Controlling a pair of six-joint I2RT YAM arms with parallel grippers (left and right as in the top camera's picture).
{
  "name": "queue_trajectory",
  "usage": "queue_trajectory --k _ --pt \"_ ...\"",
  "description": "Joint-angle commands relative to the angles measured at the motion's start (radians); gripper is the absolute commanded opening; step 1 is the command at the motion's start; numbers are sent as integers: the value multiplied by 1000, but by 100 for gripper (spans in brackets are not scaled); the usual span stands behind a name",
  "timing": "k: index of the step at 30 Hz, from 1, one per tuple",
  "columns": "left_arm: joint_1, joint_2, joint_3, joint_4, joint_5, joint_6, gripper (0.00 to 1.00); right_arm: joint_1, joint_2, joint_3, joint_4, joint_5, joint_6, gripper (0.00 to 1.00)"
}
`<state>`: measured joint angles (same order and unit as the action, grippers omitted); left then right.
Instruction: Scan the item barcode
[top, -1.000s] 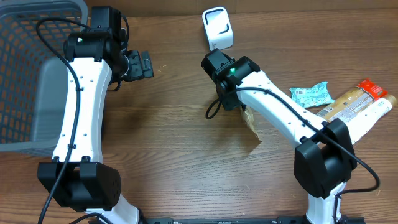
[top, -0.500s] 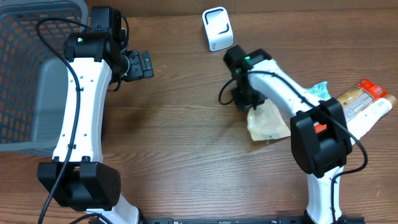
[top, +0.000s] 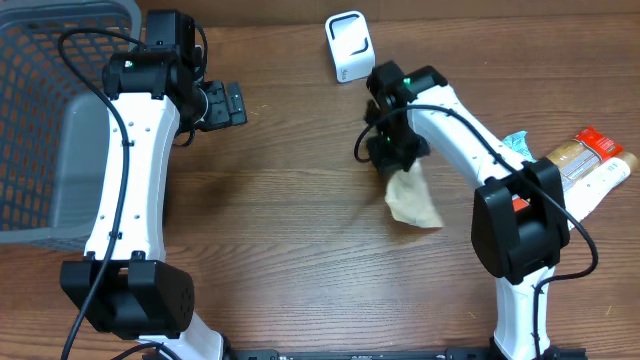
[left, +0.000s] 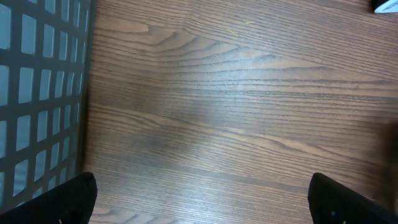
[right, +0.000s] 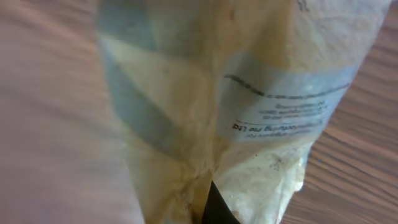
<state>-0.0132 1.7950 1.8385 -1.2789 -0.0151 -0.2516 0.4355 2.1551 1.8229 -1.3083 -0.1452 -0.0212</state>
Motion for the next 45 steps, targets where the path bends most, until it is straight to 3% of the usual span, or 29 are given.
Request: queue_trajectory --k 1,10,16,25,27,31,34,37,39,45 --pt "0 4 -5 1 5 20 100 -3 -76 71 -7 -274 -63 4" --pt "0 4 -5 1 5 20 100 -85 -101 38 1 -466 -63 4" --pt "0 4 -5 1 5 20 100 -110 -80 -30 38 -396 -52 4" --pt "0 4 -5 1 5 20 100 -47 -77 -70 85 -139 51 4" --pt "0 4 -5 1 5 20 100 -37 -74 -70 89 -140 51 7" --pt "0 4 -5 1 5 20 100 -15 -51 -81 110 -140 68 27" --pt "0 4 -5 1 5 20 100 12 -26 -122 157 -165 82 29" --pt "0 4 -5 1 5 20 100 36 4 -133 167 -194 82 24" --pt "0 4 -5 1 5 20 100 48 14 -134 175 -196 83 5" --pt "0 4 -5 1 5 20 100 34 11 -120 214 -285 103 4"
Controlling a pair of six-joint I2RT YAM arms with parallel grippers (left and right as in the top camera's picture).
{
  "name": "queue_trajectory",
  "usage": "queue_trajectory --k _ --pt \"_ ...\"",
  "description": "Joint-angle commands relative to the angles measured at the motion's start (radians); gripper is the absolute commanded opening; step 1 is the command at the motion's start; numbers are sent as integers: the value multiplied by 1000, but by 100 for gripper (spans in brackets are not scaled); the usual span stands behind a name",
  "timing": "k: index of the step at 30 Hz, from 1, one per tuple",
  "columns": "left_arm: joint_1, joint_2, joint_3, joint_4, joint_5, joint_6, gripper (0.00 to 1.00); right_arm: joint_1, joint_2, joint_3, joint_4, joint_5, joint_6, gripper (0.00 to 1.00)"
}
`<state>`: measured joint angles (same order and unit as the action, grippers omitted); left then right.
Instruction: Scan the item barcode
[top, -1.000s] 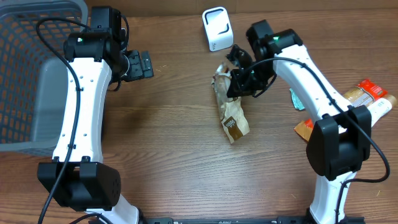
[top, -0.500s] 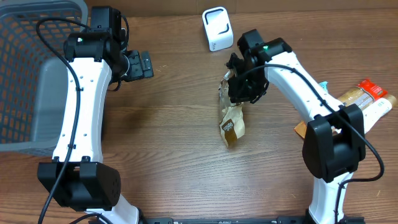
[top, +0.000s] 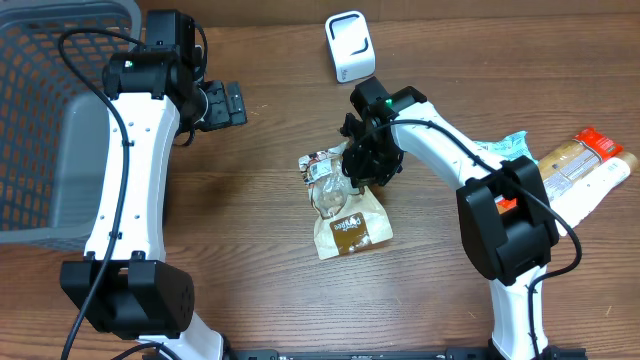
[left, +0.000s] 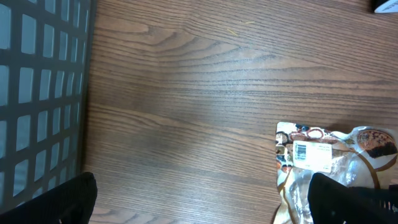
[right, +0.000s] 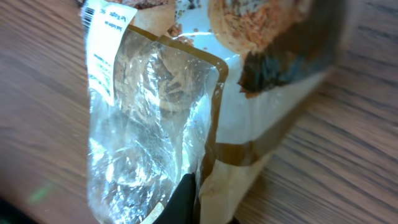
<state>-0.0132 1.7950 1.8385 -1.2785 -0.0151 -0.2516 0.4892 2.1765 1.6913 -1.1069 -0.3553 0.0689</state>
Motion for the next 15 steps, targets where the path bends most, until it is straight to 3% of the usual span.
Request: queue_trajectory --k 1,6,15 --pt "0 4 -5 1 5 20 100 -31 -11 20 18 -118 12 4" --pt "0 4 -5 1 5 20 100 -101 -39 75 9 -404 -101 4" --pt "0 4 -5 1 5 20 100 -216 -167 90 -84 -731 -328 4"
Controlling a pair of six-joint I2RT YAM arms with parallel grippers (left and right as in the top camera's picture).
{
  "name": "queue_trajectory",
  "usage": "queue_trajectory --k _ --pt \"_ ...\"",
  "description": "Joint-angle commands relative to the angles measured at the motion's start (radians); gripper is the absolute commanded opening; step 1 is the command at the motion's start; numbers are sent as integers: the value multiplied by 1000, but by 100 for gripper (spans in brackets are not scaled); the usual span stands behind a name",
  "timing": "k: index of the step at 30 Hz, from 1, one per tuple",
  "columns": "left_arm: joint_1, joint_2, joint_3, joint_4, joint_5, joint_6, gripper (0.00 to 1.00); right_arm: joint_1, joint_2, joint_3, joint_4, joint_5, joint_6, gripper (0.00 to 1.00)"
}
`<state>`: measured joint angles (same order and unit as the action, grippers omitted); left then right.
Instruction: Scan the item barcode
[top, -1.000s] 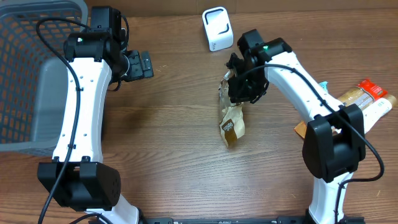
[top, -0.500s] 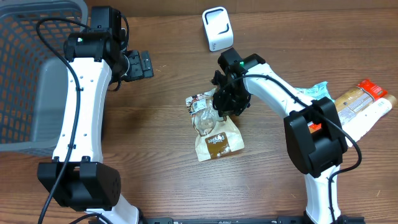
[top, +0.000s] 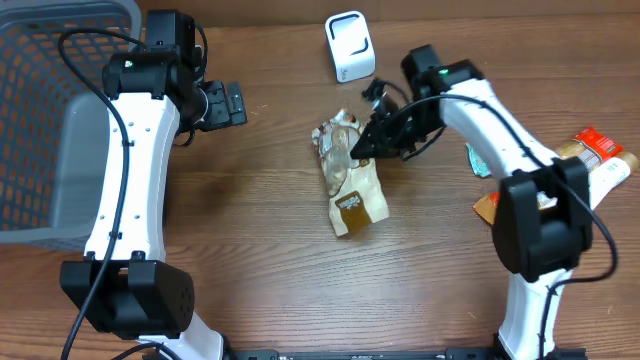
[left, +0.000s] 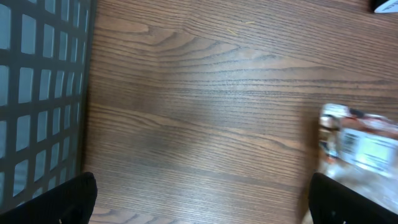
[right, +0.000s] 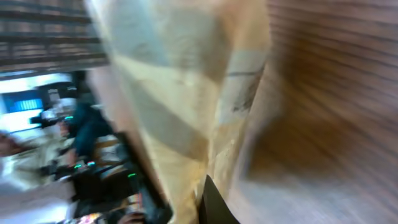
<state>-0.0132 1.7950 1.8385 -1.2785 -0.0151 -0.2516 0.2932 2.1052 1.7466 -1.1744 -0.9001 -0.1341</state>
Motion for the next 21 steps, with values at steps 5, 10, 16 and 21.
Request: queue_trajectory --k 5,10,16,21 --pt "0 4 -5 1 5 20 100 -77 -176 35 -85 -269 -229 4" --pt "0 4 -5 1 5 20 100 -128 -267 35 -114 -357 -295 4" --pt "0 4 -5 1 5 20 100 -145 -340 35 -111 -375 -314 4" --pt "0 4 -5 1 5 20 100 -145 -377 35 -102 -373 -312 4"
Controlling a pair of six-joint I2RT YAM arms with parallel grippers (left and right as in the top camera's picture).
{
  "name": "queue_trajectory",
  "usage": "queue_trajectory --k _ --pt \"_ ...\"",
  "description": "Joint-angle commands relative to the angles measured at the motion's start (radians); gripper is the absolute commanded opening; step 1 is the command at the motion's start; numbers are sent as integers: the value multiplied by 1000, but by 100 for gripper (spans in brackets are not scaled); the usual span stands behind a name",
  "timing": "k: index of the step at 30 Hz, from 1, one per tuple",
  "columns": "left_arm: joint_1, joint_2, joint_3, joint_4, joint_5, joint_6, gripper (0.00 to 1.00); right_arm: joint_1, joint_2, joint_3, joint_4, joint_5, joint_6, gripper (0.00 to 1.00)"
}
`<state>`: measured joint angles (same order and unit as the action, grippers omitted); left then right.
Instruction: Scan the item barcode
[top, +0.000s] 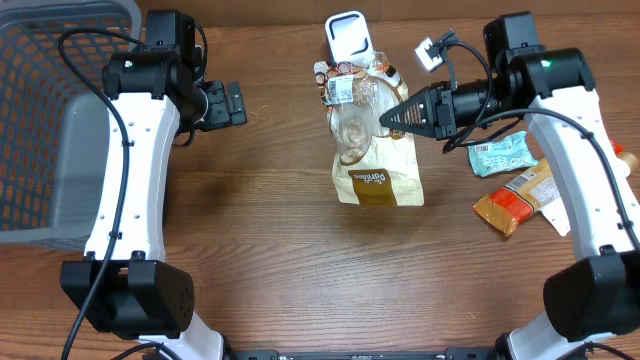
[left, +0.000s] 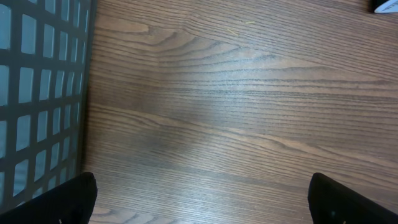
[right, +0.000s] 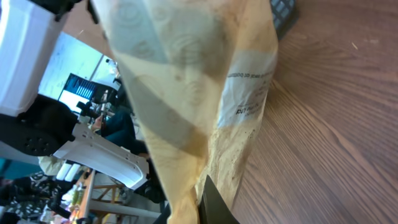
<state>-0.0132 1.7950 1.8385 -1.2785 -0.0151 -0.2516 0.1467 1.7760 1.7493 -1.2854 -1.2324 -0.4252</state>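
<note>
A tan snack bag (top: 370, 140) with a clear window hangs just in front of the white barcode scanner (top: 349, 45) at the table's back middle. Its white barcode label (top: 342, 91) faces up, close below the scanner. My right gripper (top: 392, 119) is shut on the bag's right edge. In the right wrist view the bag (right: 193, 87) fills the frame, pinched between the fingers at the bottom. My left gripper (left: 202, 199) stands open over bare wood at the back left, nothing between its fingertips.
A grey plastic basket (top: 45, 120) takes up the far left, its wall (left: 37, 93) showing in the left wrist view. Several packaged items (top: 520, 180) lie at the right edge of the wooden table (top: 260, 260).
My right gripper has moved the bag back and to the right, up to the scanner, with the label now near it. The bag has left the left wrist view. The left arm is unchanged.
First my right gripper held the bag mid-table with its plain side up. Then the bag lay turned, window and barcode label showing. After that it was lifted toward the back, and now it hangs right by the scanner. The left arm never moved.
</note>
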Motion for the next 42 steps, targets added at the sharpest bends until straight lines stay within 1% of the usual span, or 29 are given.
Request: queue_trajectory --k 1,2,4,5,7,9,12,14,17,21,22,27,30,33,38,39,42 --pt "0 4 -5 1 5 20 100 2 -50 32 18 -35 -13 4" --pt "0 4 -5 1 5 20 100 2 -52 32 42 -8 24 4" --pt "0 4 -5 1 5 20 100 9 -52 32 117 139 154 4" --pt "0 4 -5 1 5 20 100 23 -51 32 168 262 225 4" --pt "0 4 -5 1 5 20 100 53 -51 32 233 458 295 4" --pt "0 4 -5 1 5 20 100 97 -49 32 296 703 358 4" --pt "0 4 -5 1 5 20 100 160 -32 32 389 1039 398 4" --pt "0 4 -5 1 5 20 100 197 -8 31 473 1260 398 4" --pt "0 4 -5 1 5 20 100 238 45 31 623 1489 383 4" --pt "0 4 -5 1 5 20 100 264 136 31 830 1563 254 4" --pt "0 4 -5 1 5 20 100 265 152 31 856 1571 251 4" --pt "0 4 -5 1 5 20 100 265 228 31 945 1573 235 4" --pt "0 4 -5 1 5 20 100 267 285 31 1014 1576 179 4" --pt "0 4 -5 1 5 20 100 277 317 31 1032 1585 95 4" --pt "0 4 -5 1 5 20 100 304 372 31 1087 1729 -17 4" --pt "0 4 -5 1 5 20 100 312 393 31 1121 1784 -66 4" --pt "0 4 -5 1 5 20 100 320 410 31 1160 1820 -132 4"
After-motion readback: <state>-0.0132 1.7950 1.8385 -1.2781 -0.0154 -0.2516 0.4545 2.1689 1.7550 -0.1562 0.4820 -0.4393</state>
